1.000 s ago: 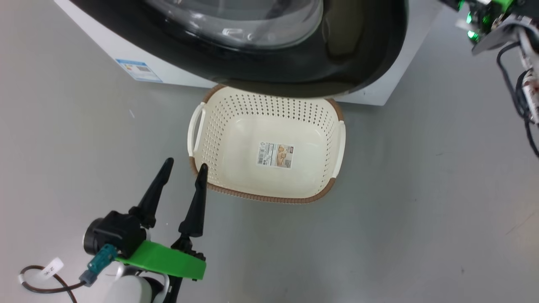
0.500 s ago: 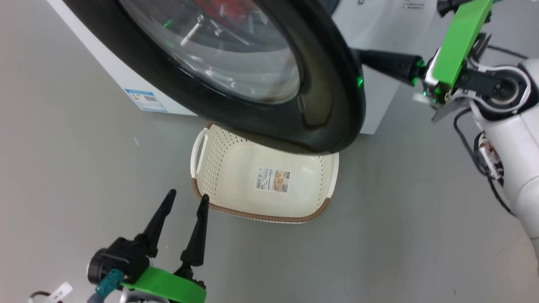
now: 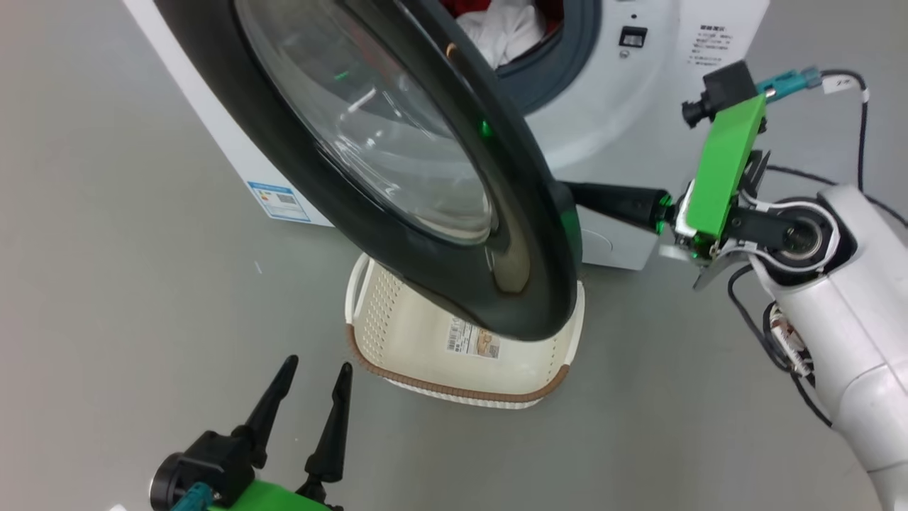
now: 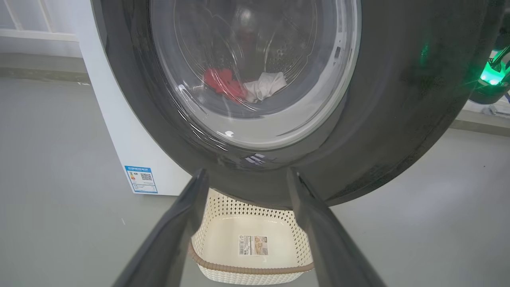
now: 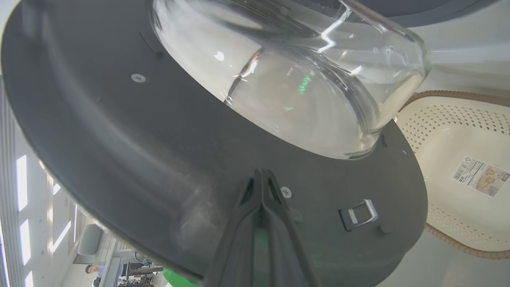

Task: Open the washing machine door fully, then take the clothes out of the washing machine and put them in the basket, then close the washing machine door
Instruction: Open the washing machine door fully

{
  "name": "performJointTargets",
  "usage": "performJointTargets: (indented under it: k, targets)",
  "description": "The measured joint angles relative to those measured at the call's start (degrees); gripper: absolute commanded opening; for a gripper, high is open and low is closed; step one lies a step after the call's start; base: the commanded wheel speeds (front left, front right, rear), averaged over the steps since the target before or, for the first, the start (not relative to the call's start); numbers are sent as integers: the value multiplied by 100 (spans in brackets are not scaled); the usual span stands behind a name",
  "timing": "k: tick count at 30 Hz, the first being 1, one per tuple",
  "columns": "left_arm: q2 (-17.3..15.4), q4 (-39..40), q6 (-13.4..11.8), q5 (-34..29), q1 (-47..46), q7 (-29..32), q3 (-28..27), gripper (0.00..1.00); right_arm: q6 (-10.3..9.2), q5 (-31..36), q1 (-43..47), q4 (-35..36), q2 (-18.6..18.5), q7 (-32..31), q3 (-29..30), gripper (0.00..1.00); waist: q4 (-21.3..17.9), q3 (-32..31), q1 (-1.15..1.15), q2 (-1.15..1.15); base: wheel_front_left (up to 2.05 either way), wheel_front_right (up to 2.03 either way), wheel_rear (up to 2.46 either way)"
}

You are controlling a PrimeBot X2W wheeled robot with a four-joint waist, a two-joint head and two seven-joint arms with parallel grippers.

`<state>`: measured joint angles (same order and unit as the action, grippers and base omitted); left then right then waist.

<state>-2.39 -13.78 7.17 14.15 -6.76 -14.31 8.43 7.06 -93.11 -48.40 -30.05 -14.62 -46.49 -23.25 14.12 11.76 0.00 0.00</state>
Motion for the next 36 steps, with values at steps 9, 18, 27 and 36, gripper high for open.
performJointTargets:
  k: [9,18,27,36]
  targets:
    - [-1,-15,0,-16,238,0,-4,100,0,1,436,296,64,-93,-45,0,230,-244,0,0,0,0,0]
    - [-1,-12,0,-51,392,0,-67,100,0,51,804,554,180,-165,-168,0,548,-425,0,0,0,0,0]
    - [-1,-3,0,-49,448,0,-112,100,0,96,1080,756,267,-201,-245,0,911,-566,0,0,0,0,0]
    - [-1,1,-1,-49,453,0,-191,100,0,142,1188,864,503,-243,-387,0,1236,-638,0,0,0,0,0]
